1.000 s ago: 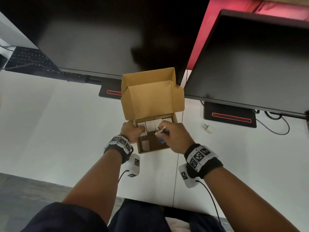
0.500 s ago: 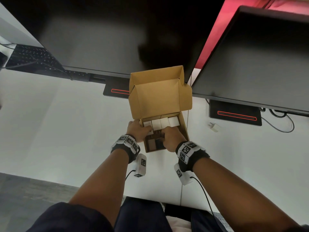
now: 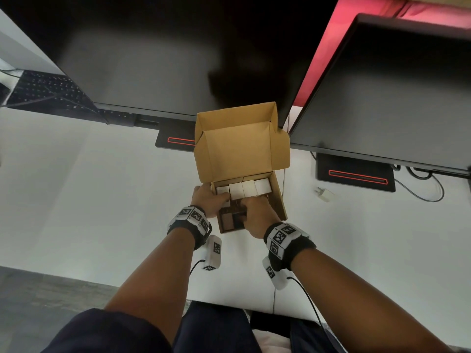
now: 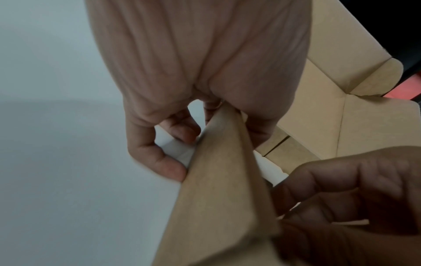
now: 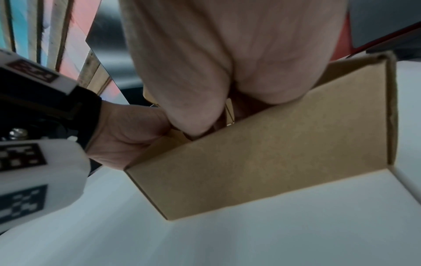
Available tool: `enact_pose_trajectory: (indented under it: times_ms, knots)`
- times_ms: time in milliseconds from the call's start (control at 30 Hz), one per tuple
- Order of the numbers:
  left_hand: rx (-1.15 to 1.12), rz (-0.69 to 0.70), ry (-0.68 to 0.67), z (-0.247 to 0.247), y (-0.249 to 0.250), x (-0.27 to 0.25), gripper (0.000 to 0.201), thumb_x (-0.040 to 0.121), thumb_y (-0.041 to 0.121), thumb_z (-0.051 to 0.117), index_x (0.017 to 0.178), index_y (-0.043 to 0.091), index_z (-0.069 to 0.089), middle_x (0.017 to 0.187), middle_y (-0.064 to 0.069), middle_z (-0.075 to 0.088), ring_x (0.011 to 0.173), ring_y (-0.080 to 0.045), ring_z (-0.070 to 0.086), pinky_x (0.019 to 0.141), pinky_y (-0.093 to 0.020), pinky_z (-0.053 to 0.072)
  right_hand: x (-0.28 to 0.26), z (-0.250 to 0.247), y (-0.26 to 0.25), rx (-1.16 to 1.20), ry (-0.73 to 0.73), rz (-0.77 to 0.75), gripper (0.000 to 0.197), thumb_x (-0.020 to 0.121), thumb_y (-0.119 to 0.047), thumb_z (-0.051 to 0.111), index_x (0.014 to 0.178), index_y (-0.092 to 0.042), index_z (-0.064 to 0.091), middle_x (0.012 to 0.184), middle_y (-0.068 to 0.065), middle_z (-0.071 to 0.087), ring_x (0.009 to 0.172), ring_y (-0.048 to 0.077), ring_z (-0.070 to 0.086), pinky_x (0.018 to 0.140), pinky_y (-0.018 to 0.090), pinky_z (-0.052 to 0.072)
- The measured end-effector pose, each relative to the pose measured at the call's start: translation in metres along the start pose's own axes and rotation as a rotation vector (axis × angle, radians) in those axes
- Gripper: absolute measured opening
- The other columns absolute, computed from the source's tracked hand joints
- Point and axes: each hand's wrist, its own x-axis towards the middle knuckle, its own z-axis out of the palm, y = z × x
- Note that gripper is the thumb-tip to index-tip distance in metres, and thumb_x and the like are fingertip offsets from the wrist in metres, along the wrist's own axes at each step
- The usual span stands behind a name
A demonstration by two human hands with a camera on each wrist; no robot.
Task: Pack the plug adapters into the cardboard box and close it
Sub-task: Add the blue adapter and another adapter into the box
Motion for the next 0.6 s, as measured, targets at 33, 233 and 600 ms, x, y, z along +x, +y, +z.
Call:
enact_pose_trajectory:
  times_ms: [33,233,600]
  knots:
    - [0.0,0.0,0.002,0.0,-0.001,0.001,0.049,0.052,0.05,0.062,0.098,0.035,0.059,0.117,-0.01,0.07,0.12,-0.037,0.066,0.103,-0.056,0.06,-0.001,-0.001,0.0,0.003,-0.001,-0.004,0.035,0.09,-0.006,0.069,0.124,-0.009,0.066,0.113,0.009,0.071,0.104,0.025,0.068,0.089,0.032,0.058]
    - [0.034,0.018,0.012,0.001,-0.005,0.007,0.062,0.059,0.049,0.064,0.116,0.026,0.063,0.119,-0.011,0.07,0.12,-0.038,0.065,0.103,-0.056,0.059,-0.005,-0.013,0.007,0.013,0.056,-0.055,0.016,0.089,-0.01,0.07,0.104,-0.01,0.069,0.099,0.007,0.071,0.092,0.025,0.068,0.082,0.038,0.06]
    - [0.064,0.029,0.044,0.001,0.003,-0.004,0.061,0.069,0.043,0.064,0.125,0.02,0.064,0.123,-0.013,0.072,0.122,-0.039,0.063,0.107,-0.055,0.055,-0.004,-0.019,0.012,-0.024,0.013,-0.173,0.028,0.093,-0.018,0.064,0.12,-0.018,0.066,0.106,0.009,0.062,0.099,0.028,0.062,0.088,0.044,0.057]
